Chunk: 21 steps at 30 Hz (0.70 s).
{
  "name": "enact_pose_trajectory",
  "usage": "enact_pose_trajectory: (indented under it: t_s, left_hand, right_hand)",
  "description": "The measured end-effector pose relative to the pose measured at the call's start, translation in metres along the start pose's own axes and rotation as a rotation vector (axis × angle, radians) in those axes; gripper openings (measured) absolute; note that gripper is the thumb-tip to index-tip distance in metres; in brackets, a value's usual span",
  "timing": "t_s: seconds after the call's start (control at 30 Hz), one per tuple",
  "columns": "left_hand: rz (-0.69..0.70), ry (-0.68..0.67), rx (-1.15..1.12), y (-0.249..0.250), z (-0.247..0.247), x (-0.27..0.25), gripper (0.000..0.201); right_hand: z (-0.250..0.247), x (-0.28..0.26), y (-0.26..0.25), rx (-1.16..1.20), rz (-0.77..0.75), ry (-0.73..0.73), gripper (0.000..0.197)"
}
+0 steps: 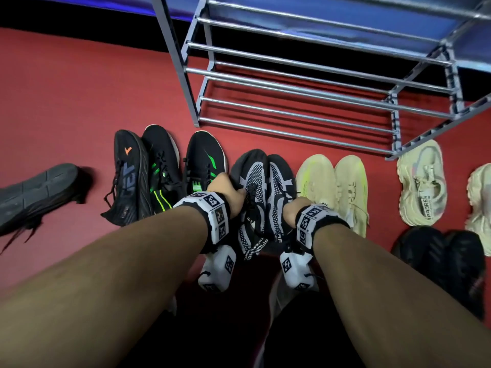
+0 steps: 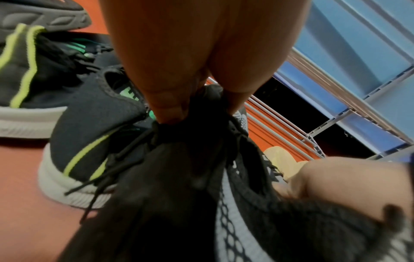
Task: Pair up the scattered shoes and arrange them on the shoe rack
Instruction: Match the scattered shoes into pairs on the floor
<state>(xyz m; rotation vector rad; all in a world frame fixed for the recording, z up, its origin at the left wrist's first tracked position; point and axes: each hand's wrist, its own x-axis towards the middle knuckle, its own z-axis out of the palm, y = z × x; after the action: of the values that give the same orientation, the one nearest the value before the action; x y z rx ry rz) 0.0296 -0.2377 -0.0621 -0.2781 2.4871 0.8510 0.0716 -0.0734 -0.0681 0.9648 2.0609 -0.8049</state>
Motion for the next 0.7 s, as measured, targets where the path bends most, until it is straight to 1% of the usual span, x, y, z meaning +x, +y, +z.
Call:
enact_pose_trajectory:
  t_s: [0.03, 0.07, 0.1, 0.13, 0.2, 0.23, 0.27, 0.3, 0.37, 0.4, 0.47, 0.57, 0.63, 0.67, 0.7]
  left_hand:
    - [-0.007, -0.002, 0.018, 0.001, 0.001, 0.000, 0.032]
    - [-0.011, -0.001, 0.027, 0.003, 0.003, 0.000, 0.031]
    - [-0.015, 0.003, 0.031, 0.003, 0.003, 0.000, 0.031]
    - [-0.015, 0.010, 0.030, 0.004, 0.004, 0.000, 0.030]
    - [-0.010, 0.009, 0.021, 0.006, 0.006, 0.000, 0.027]
    - [-0.006, 0.004, 0.015, 0.007, 0.007, -0.001, 0.026]
    - [-0.001, 0.001, 0.008, 0.009, 0.008, 0.000, 0.027]
    - [0.006, 0.000, -0.001, 0.013, 0.010, 0.000, 0.028]
    - [0.027, -0.008, -0.035, 0.021, 0.011, -0.001, 0.027]
    - [0.035, -0.014, -0.067, 0.025, 0.012, 0.000, 0.027]
    - [0.050, -0.027, -0.162, 0.029, 0.012, 0.003, 0.028]
    - [0.050, -0.056, -0.235, 0.030, 0.006, 0.006, 0.024]
    - [0.022, -0.128, -0.244, 0.024, 0.004, 0.004, 0.024]
    - [0.004, -0.170, -0.274, 0.020, 0.005, 0.001, 0.031]
    - [-0.008, -0.205, -0.303, 0.016, 0.006, -0.002, 0.032]
  right_hand:
    - [-0.005, -0.003, 0.000, 0.057, 0.029, 0.039, 0.030]
    - [-0.008, 0.001, 0.002, 0.012, 0.021, 0.003, 0.029]
    - [-0.016, -0.002, 0.005, 0.013, 0.063, 0.036, 0.029]
    - [-0.021, 0.004, 0.011, -0.042, 0.009, 0.073, 0.029]
    - [-0.029, 0.010, 0.018, -0.152, -0.018, 0.106, 0.031]
    - [-0.032, 0.006, 0.021, -0.071, 0.000, 0.118, 0.032]
    - [-0.034, 0.007, 0.026, 0.060, 0.016, 0.159, 0.031]
    - [-0.035, 0.006, 0.030, 0.154, 0.004, 0.231, 0.031]
    - [-0.033, 0.009, 0.037, 0.114, -0.051, 0.317, 0.031]
    - [-0.031, 0.012, 0.036, 0.116, -0.058, 0.331, 0.032]
    - [-0.029, 0.016, 0.030, 0.077, -0.074, 0.329, 0.033]
    - [-0.038, 0.011, 0.018, 0.032, -0.081, 0.245, 0.031]
    - [-0.041, 0.009, 0.018, -0.040, -0.100, 0.190, 0.032]
    - [-0.041, 0.008, 0.019, -0.057, -0.122, 0.183, 0.031]
    - [-0.039, 0.007, 0.021, -0.060, -0.150, 0.194, 0.026]
